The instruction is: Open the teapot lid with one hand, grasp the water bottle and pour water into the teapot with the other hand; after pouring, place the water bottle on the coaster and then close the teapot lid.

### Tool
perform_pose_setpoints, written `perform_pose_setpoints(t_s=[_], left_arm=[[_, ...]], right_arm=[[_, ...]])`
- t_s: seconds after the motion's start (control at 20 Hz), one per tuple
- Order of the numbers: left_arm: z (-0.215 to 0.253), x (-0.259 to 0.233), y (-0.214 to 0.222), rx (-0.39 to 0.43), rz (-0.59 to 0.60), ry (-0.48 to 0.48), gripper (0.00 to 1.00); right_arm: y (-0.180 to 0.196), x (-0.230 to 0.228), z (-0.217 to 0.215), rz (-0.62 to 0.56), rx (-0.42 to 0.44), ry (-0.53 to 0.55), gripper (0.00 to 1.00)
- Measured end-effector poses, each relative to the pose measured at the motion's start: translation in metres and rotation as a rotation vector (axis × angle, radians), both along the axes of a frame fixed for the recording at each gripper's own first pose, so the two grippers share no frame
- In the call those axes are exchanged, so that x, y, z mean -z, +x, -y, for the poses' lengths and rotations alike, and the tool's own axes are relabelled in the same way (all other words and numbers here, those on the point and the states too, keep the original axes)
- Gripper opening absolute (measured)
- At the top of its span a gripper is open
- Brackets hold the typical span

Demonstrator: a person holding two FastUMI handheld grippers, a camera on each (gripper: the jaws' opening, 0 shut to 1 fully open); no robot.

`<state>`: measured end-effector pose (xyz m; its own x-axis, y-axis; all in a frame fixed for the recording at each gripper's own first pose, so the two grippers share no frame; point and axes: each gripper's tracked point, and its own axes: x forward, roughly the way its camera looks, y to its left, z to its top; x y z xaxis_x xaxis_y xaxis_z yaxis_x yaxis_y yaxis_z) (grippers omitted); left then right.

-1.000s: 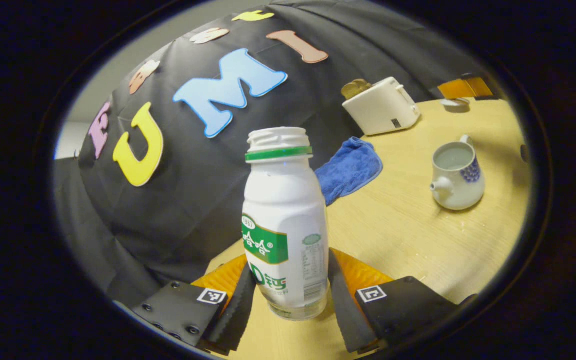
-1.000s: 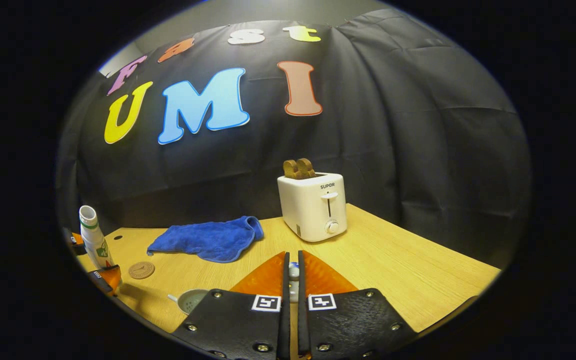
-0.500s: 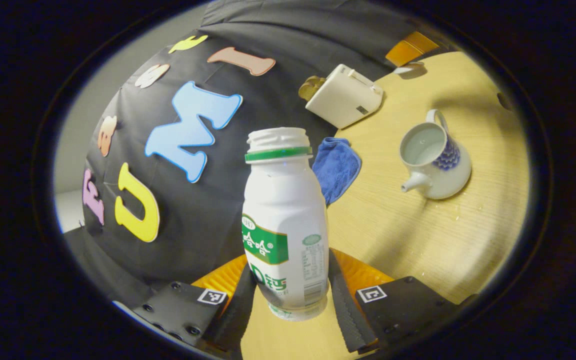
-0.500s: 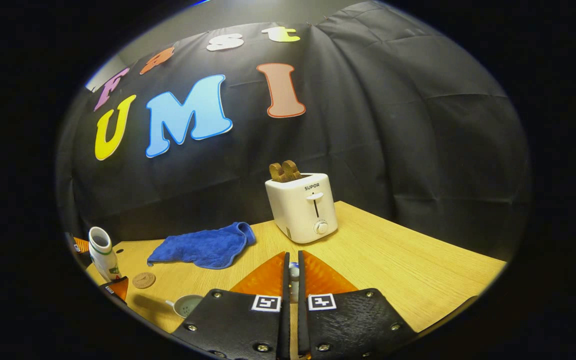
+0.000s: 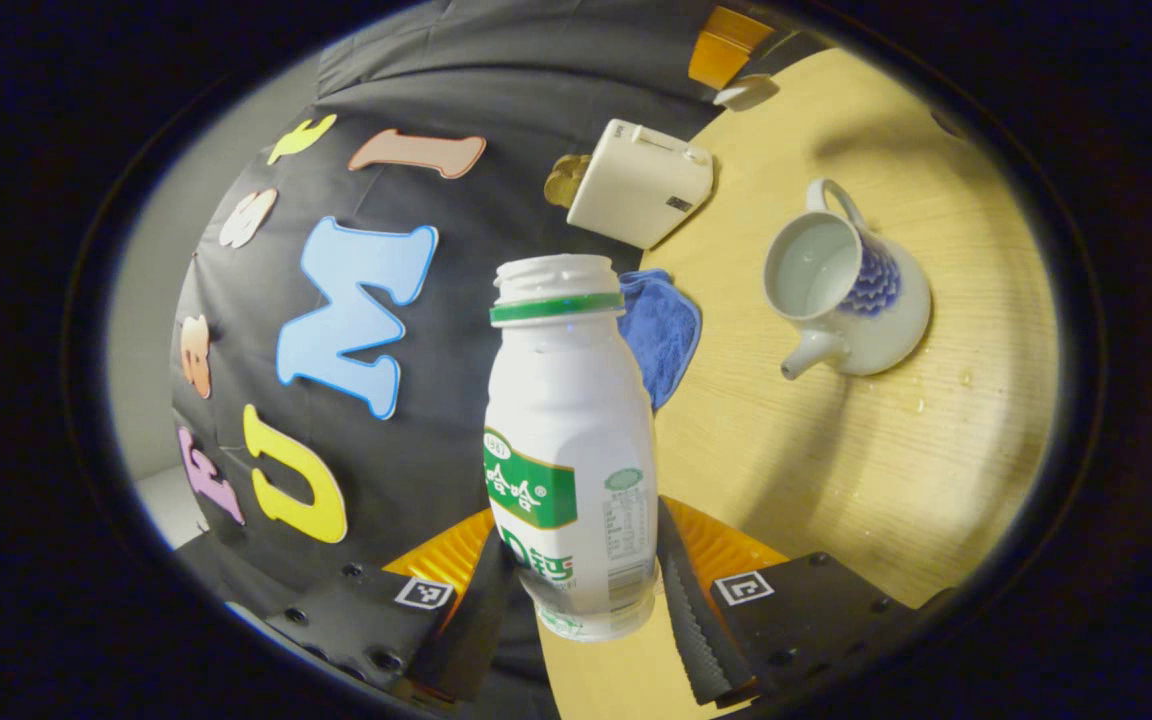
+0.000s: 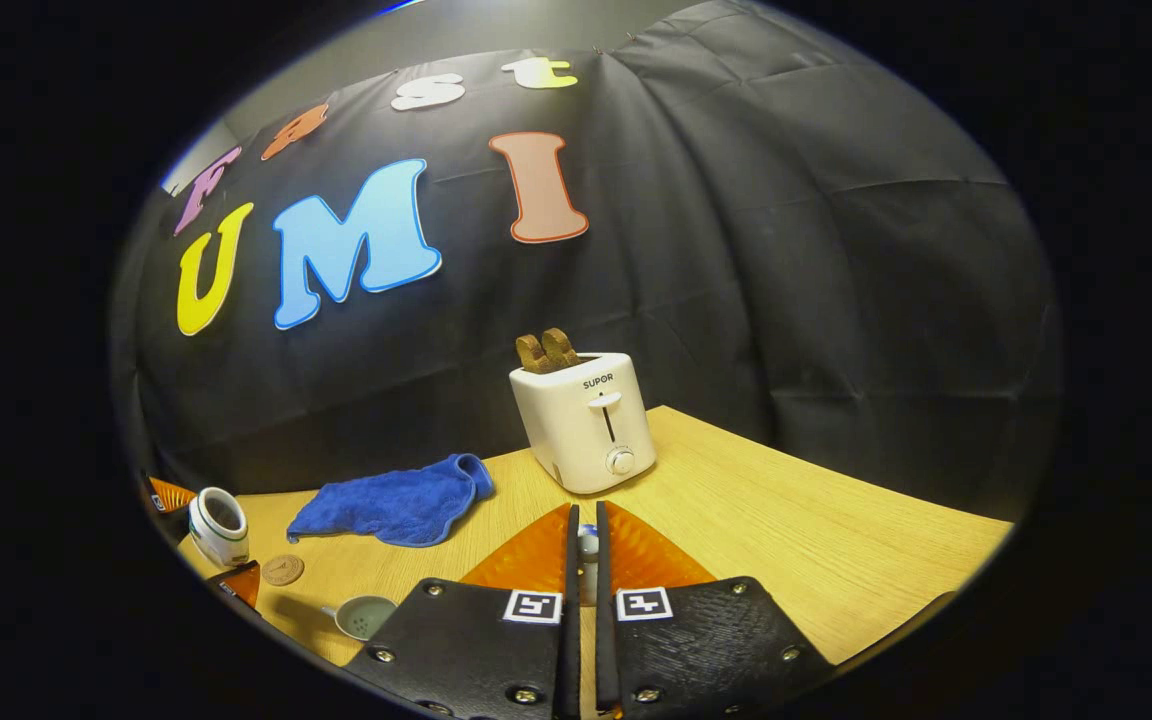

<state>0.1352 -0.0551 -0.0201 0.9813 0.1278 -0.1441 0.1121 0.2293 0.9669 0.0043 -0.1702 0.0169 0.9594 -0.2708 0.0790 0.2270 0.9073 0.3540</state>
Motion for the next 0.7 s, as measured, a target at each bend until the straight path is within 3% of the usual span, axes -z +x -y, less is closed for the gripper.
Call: perform_pose_setpoints(t_s=[0.1,0.3,0.35,0.45,0.55,0.6,0.7], left_arm=[[0.003,-0.001,0.001,0.006,0.004,0.056,0.85],[0.008,-0.003,0.004,0.019,0.013,0.172,0.80],[0.009,-0.004,0.003,0.023,0.018,0.188,0.85],[0.009,-0.004,0.003,0.023,0.018,0.207,0.85],[0.010,-0.004,0.003,0.020,0.023,0.246,0.74],[0.011,-0.006,0.003,0.023,0.028,0.273,0.80],[0.012,-0.008,0.003,0.024,0.037,0.328,0.80]], right_arm=[[0.000,0.001,0.001,-0.001,0.001,0.003,0.06],[-0.001,0.000,0.002,0.003,-0.002,0.016,0.06],[-0.002,-0.001,0.003,0.004,0.000,0.017,0.06],[-0.001,-0.001,0.003,0.006,-0.001,0.023,0.06],[0.000,0.000,0.002,0.005,-0.008,0.029,0.06],[0.000,0.001,0.002,0.003,-0.012,0.030,0.06],[0.000,0.001,0.001,0.002,-0.015,0.028,0.06]])
